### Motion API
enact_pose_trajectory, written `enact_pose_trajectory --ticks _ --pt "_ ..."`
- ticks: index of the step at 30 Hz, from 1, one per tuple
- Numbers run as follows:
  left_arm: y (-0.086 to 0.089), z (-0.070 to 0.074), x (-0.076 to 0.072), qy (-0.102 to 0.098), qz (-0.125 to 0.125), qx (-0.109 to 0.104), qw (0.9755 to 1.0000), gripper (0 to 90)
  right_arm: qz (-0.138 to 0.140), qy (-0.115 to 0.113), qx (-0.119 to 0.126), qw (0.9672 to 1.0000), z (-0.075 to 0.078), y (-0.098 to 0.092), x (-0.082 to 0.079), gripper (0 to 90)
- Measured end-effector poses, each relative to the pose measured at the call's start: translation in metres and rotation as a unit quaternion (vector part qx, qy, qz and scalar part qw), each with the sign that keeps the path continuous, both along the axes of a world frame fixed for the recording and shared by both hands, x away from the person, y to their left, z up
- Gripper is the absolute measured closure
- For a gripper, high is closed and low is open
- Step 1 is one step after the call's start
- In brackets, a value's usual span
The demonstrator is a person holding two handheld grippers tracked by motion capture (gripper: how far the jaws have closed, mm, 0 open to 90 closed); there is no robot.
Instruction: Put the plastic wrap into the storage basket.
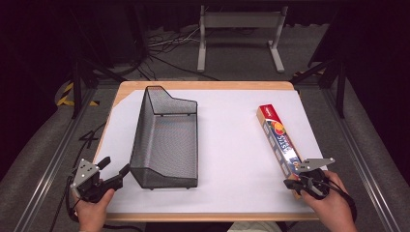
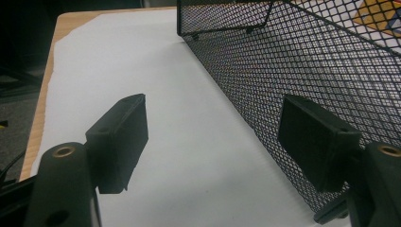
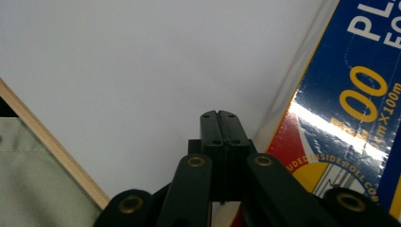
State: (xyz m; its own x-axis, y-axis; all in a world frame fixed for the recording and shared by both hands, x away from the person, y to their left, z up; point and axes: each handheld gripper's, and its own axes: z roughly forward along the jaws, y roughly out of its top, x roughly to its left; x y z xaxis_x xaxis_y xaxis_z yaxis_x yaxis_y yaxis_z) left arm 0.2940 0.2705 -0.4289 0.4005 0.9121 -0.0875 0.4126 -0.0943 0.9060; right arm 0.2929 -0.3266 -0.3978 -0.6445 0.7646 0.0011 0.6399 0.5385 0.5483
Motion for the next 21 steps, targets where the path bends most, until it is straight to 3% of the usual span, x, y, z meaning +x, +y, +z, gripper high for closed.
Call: enact_pose_trajectory --ticks 3,6,12,15,21 --pt "0.000 0.000 0.000 0.001 0.000 0.002 1.0000 26.0 0.003 -0.005 -0.008 0.9999 -0.001 0.003 0.000 90.0" --pt "0.000 0.000 0.000 0.001 0.001 0.001 1.0000 26.0 0.006 -0.004 0.000 1.0000 -0.001 0.003 0.000 90.0" --pt "0.001 -0.001 0.000 0.002 0.006 0.000 1.0000 25.8 0.006 -0.026 0.061 0.9978 0.008 -0.001 0.000 80.5" --pt "0.002 -0.001 -0.001 0.000 0.007 -0.002 1.0000 25.6 -0.001 -0.046 0.093 0.9945 0.013 0.000 0.000 70.5" --pt "0.002 -0.001 -0.002 -0.006 0.007 0.001 1.0000 24.5 -0.027 -0.091 0.156 0.9832 0.018 0.002 0.006 39.4"
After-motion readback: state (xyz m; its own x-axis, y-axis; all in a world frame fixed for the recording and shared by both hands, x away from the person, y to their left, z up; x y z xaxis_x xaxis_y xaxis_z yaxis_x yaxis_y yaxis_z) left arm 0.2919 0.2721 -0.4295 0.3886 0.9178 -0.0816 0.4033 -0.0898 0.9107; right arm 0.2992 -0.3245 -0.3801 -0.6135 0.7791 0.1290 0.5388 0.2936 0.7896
